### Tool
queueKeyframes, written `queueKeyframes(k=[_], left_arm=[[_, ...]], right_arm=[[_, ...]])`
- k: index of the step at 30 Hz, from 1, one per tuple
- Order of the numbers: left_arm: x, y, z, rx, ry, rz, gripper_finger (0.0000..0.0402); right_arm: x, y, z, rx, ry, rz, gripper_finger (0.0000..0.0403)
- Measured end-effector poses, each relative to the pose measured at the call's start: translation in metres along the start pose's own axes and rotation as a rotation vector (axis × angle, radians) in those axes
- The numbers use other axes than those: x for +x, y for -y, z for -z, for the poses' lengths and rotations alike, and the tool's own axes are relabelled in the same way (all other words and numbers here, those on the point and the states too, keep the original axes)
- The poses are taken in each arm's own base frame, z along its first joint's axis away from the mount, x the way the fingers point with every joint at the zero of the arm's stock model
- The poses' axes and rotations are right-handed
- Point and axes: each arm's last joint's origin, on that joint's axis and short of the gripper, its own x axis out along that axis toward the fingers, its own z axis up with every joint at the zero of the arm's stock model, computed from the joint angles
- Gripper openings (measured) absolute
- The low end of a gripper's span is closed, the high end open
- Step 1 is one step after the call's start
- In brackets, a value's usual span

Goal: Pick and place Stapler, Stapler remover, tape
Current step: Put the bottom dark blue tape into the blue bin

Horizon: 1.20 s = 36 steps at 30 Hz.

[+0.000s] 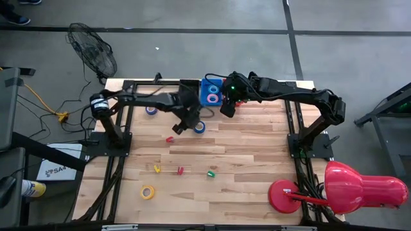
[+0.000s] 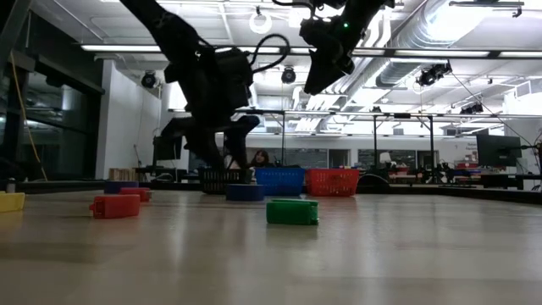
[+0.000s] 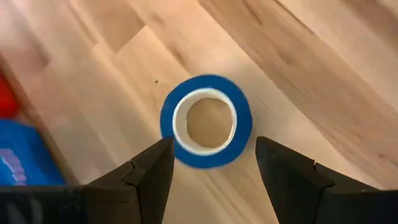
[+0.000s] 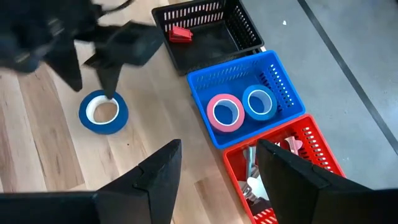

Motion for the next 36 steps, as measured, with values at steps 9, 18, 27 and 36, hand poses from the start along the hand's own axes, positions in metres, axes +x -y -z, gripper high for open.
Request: queueKeyframes(k=[9,18,27,36], left_arm=[[0.006,0.010,-0.022,0.102,-0.045,-0.047,0.0221],[0.012,0.012,-0.019,0.063,-0.041,-0.006,0.0220],[0.030,0.014,-0.013,0.004,-0.061,0.036,0.0220],[0.032,0.015,-0.012,-0.026,-0.059,0.050,0.0150]], right_arm=[[0.000,0.000,0.000,0.000,0.000,0.000,0.0200],[0.000,0.000,0.000,0.000,0.000,-0.004,0.0200],[0.000,0.000,0.000,-0.001,-0.001,-0.005,0.0200],[0.000,0.000,0.000,0.000,0.000,-0.005,0.0200]])
